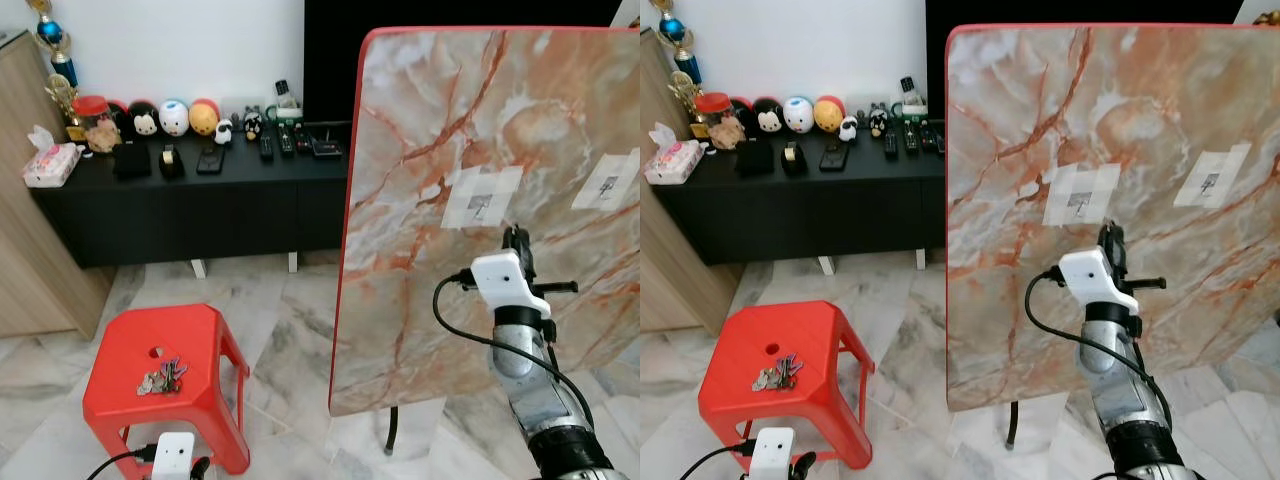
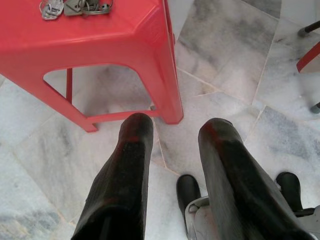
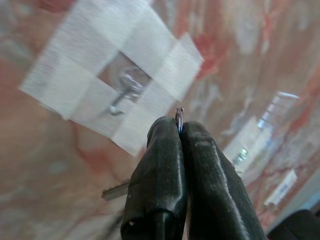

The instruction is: Hang keys on a hook

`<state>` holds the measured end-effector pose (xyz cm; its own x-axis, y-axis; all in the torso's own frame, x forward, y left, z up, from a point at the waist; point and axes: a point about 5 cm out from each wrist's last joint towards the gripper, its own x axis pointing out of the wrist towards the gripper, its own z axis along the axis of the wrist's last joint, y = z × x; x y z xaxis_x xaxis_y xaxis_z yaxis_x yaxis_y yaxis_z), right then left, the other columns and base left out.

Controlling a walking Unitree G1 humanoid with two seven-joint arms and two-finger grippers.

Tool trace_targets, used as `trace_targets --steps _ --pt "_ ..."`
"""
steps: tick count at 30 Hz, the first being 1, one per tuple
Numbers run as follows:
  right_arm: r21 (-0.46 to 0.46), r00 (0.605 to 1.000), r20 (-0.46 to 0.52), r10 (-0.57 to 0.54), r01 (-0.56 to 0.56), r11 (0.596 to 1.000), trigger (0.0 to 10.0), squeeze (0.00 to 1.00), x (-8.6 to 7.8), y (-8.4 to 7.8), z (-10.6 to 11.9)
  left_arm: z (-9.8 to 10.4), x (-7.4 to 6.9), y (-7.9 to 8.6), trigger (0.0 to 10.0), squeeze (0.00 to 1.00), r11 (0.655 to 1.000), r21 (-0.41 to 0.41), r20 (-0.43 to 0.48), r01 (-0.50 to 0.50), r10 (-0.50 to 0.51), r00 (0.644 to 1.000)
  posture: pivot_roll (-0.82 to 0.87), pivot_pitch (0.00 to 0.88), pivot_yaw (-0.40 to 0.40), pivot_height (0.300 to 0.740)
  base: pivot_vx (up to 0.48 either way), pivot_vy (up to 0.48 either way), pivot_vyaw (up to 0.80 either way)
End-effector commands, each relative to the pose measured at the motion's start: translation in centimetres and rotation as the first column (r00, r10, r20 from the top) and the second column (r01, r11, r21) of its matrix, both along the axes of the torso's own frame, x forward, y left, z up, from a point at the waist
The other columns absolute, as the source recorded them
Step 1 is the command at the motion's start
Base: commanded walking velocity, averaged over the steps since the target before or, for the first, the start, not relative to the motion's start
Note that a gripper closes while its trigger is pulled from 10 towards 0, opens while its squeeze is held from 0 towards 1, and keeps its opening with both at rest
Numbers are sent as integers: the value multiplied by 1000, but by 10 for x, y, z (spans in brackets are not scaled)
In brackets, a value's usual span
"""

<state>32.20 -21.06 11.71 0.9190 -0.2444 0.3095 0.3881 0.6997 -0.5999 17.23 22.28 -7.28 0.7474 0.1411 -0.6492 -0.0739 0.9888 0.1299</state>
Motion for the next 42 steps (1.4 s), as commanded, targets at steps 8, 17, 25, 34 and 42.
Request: trace_targets --steps 8,17,25,34,42 --pt "-29 999 -33 19 -20 999 10000 0 7 0 -1 -3 -3 -1 10000 0 1000 -4 -27 -6 6 1000 -50 0 -54 740 0 0 0" --pt "-62 997 -60 56 -60 996 10000 0 19 6 3 -1 0 -1 10000 0 1000 -4 -17 -6 6 1000 -49 0 -53 740 0 0 0" --pt "-65 996 -55 76 -80 995 10000 0 27 12 9 0 2 -1 10000 0 1000 -2 -8 -3 3 1000 -46 0 -54 740 0 0 0" --pt "-65 996 -37 77 -79 995 10000 0 33 17 14 2 5 -1 10000 0 1000 1 10 -3 3 1000 -41 0 -53 740 0 0 0" --pt "-57 997 -27 69 -70 996 10000 0 32 15 12 4 8 -2 10000 0 1000 3 27 0 0 1000 -41 0 -52 740 0 0 0"
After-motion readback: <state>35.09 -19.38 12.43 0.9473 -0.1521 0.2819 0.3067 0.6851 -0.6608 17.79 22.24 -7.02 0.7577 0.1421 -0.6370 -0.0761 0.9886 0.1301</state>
